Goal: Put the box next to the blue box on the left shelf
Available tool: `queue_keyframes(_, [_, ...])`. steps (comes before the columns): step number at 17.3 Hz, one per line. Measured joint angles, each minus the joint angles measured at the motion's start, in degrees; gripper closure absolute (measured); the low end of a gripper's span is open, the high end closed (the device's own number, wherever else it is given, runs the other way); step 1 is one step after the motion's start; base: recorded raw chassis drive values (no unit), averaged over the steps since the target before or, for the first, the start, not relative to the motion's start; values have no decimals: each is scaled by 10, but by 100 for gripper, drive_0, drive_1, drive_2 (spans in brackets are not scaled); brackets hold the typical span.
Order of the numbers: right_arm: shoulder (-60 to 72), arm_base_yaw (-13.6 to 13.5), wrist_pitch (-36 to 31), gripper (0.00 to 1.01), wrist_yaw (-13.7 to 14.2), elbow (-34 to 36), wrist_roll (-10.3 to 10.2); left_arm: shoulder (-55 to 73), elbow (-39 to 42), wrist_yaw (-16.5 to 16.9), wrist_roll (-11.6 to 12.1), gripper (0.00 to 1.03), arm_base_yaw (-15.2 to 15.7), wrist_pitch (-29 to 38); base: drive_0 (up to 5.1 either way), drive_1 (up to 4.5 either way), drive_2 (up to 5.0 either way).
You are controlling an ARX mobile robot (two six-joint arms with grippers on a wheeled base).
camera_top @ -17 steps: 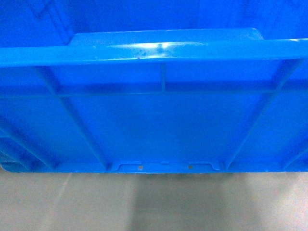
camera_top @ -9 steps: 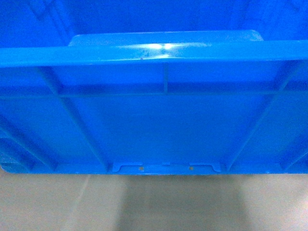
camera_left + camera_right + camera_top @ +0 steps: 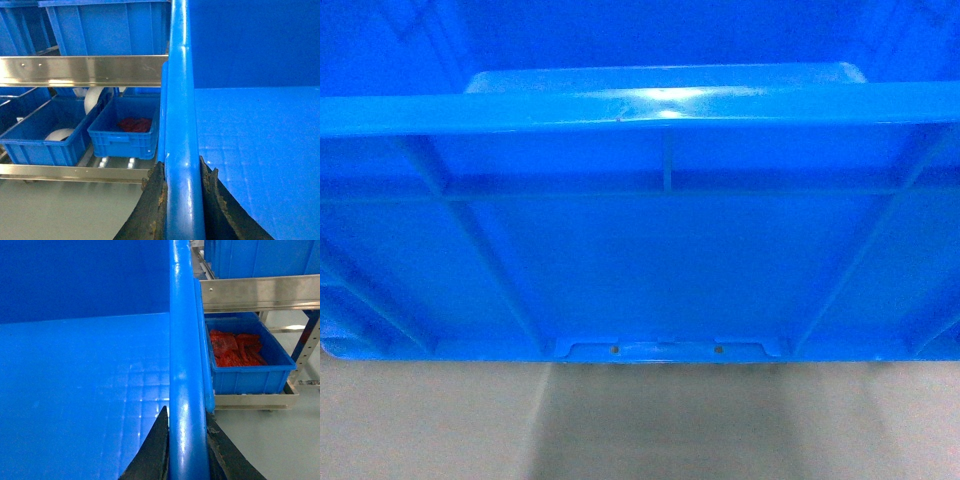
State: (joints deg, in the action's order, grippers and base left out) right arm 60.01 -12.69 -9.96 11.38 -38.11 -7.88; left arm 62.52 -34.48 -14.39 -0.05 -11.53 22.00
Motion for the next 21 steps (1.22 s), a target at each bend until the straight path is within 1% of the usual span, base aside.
queue_keyframes(2, [0, -1, -2, 91, -3, 0, 0, -1, 0, 3, -1, 90, 4, -1, -503, 243, 243])
queue_keyframes(21, [0, 0, -3, 92, 1, 0, 0, -3, 0, 4, -10, 91, 1, 3, 0, 0, 0])
